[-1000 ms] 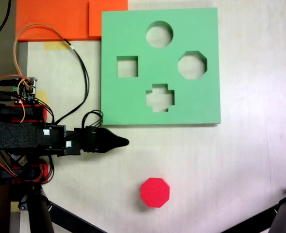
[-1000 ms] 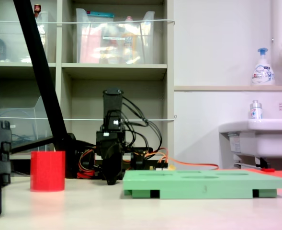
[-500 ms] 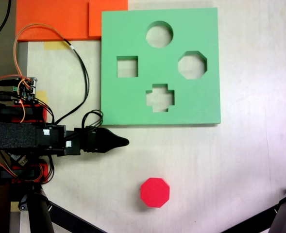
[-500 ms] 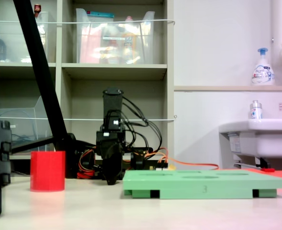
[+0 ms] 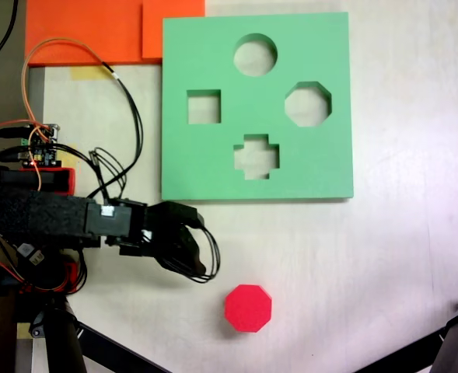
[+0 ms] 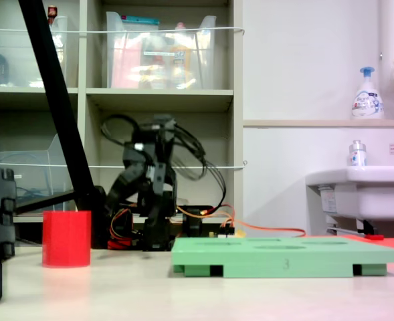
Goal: Put the octagonal pillar block into the corresponding hole
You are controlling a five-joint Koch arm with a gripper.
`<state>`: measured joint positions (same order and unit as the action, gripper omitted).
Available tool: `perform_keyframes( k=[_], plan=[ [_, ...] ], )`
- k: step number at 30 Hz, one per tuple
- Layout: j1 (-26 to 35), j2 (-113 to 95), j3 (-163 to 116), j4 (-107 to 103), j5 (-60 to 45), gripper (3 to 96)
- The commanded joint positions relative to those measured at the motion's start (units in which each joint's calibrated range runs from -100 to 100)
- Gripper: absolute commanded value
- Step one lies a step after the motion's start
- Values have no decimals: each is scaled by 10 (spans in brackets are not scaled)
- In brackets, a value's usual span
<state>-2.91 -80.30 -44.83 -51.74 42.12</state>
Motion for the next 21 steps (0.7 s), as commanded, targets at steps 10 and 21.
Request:
perform_keyframes(
  k=[10, 21],
  plan=[
    [-10, 244, 509, -483, 12, 468],
    [-68, 356, 592, -474, -28, 534]
  ],
)
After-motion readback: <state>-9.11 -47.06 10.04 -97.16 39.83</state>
